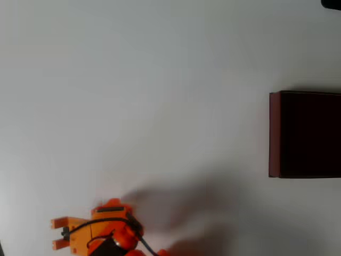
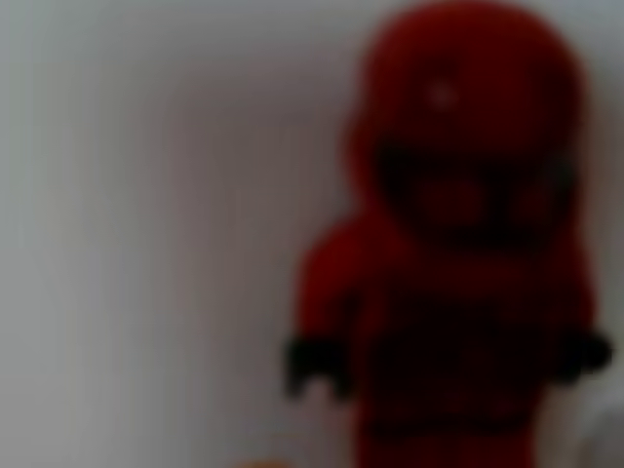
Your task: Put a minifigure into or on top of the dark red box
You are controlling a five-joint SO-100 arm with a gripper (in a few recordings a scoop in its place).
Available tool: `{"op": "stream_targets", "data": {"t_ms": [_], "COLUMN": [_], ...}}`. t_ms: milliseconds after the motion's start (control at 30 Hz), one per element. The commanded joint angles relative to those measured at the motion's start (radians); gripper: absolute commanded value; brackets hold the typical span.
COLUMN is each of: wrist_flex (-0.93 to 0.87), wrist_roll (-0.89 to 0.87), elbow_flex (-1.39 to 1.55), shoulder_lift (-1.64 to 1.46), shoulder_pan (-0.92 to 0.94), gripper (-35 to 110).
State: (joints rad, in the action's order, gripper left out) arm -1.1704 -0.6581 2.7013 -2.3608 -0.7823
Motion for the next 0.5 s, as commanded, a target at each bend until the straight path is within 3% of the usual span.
{"op": "stream_targets", "data": {"t_ms": [0,467], "wrist_flex": [-0.02,-0.005], "wrist_roll": [-0.04,-0.055], "elbow_flex": [0.023,-0.044], "shoulder_lift": [-0.071,0.083], "shoulder_pan": [-0.04,-0.069], "gripper": [19,18]}}
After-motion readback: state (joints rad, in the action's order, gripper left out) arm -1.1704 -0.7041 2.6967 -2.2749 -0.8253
